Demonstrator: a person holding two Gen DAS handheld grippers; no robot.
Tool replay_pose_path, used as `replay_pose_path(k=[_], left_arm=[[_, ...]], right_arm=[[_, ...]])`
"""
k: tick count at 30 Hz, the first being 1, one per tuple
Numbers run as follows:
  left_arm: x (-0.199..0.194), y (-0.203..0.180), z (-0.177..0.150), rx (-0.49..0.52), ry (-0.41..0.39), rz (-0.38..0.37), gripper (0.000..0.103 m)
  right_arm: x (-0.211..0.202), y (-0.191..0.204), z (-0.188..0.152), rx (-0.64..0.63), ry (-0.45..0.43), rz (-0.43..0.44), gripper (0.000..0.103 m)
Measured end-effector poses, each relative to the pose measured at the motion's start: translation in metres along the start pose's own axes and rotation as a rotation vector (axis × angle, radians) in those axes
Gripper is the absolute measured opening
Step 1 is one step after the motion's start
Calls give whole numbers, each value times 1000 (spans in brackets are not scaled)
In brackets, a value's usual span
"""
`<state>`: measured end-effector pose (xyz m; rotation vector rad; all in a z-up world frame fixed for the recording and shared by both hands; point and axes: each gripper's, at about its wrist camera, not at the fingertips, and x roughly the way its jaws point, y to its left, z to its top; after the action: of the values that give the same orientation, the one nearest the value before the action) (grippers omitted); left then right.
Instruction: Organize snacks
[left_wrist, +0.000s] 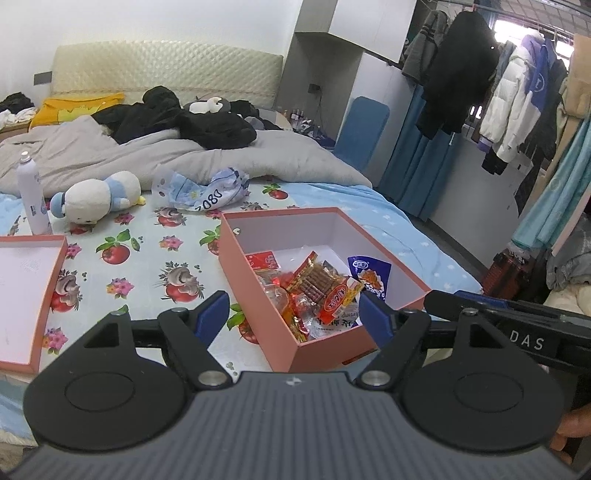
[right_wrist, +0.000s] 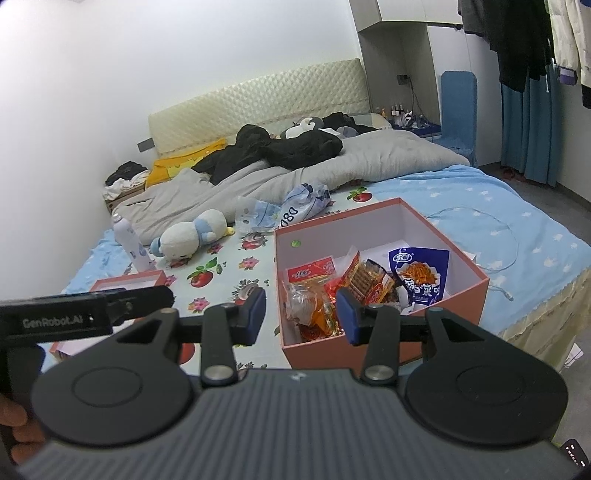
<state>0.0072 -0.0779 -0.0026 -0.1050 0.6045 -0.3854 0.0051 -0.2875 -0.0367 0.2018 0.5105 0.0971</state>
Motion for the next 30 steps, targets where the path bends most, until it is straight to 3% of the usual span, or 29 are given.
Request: replay_pose_path(k=[6, 10, 17, 19, 20, 21, 30], left_arm=[[-3, -5, 0, 20, -5, 3, 82], [-4, -3, 0, 15, -13, 10, 94], [-5, 3, 3, 19, -18, 56, 98], [-6, 0, 3, 54, -31, 85, 100], [-7, -1, 3, 62, -42, 103, 101], [-7, 0, 2, 59, -47, 110, 101], [3, 10, 5, 29, -21, 139, 102]], right_arm=[[-4, -2, 0, -1, -9, -9, 46], [-5, -3, 0, -12, -18, -18, 46], [-5, -4, 1, -11, -29, -20, 46], [-4, -6, 1, -1, -36, -17, 68], [-5, -7, 0, 4, -46, -21, 87], [-6, -7, 0, 0, -57, -29, 94], [3, -3, 4, -47, -42, -67, 94]])
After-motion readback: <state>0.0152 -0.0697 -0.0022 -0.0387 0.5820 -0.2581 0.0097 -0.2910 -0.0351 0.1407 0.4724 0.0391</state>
